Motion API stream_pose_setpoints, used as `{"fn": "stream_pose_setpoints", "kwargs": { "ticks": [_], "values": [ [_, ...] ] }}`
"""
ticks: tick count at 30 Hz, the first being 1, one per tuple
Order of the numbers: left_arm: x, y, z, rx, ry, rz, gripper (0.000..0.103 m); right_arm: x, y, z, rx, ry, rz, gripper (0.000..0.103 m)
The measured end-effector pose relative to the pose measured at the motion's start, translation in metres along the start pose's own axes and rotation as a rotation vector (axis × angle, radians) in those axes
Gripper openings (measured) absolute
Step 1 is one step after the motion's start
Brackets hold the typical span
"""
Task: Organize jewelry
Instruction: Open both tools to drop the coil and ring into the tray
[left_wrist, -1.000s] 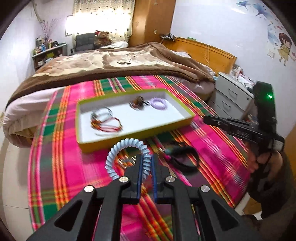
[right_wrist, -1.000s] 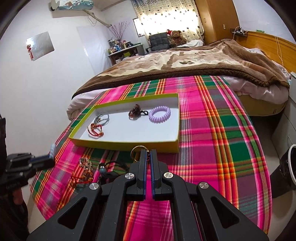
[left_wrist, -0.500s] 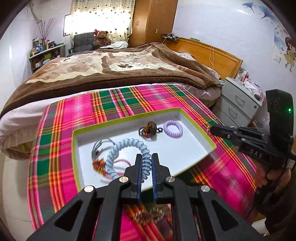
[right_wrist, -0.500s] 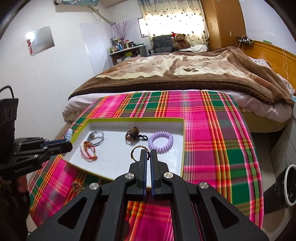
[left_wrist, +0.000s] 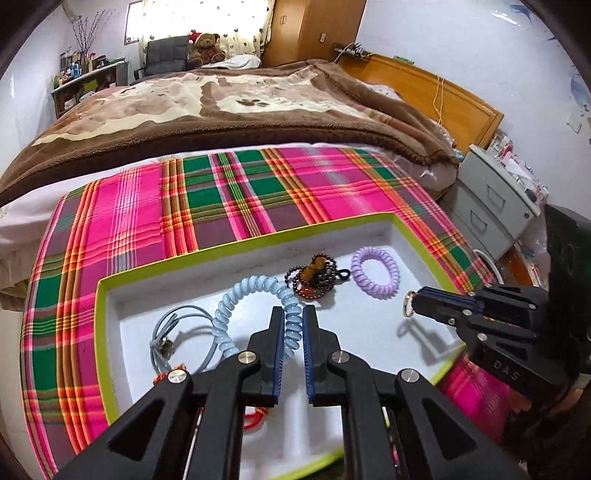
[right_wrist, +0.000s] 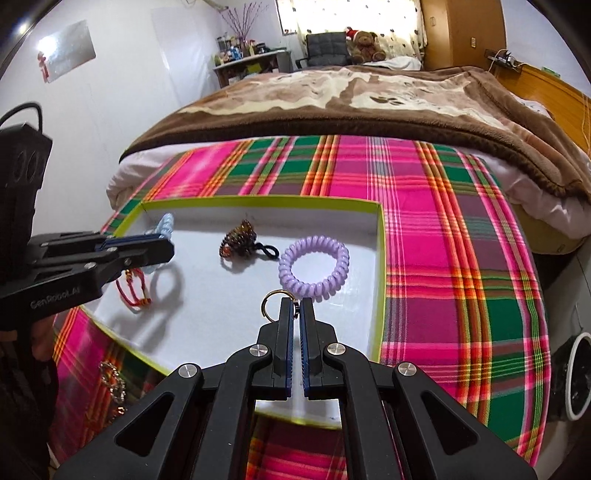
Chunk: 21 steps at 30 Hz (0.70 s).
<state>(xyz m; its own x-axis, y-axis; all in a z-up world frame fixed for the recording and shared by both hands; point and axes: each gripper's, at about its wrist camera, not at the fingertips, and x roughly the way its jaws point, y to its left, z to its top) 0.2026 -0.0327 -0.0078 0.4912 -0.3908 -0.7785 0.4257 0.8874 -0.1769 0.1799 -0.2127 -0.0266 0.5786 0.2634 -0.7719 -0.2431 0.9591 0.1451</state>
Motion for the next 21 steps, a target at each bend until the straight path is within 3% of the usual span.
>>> {"fn": "stream_pose_setpoints", "kwargs": {
  "ticks": [17,21],
  "values": [
    [0.023,0.003,-0.003,-0.006,0.069,0.012,0.011,0.016,0.006,-0.002,-0.057,0.053,-0.07,0.003],
    [0.024,0.0,-0.003,-0.004,0.071,0.012,0.018,0.016,0.007,-0.001,-0.053,0.051,-0.075,0.003]
  ]
}}
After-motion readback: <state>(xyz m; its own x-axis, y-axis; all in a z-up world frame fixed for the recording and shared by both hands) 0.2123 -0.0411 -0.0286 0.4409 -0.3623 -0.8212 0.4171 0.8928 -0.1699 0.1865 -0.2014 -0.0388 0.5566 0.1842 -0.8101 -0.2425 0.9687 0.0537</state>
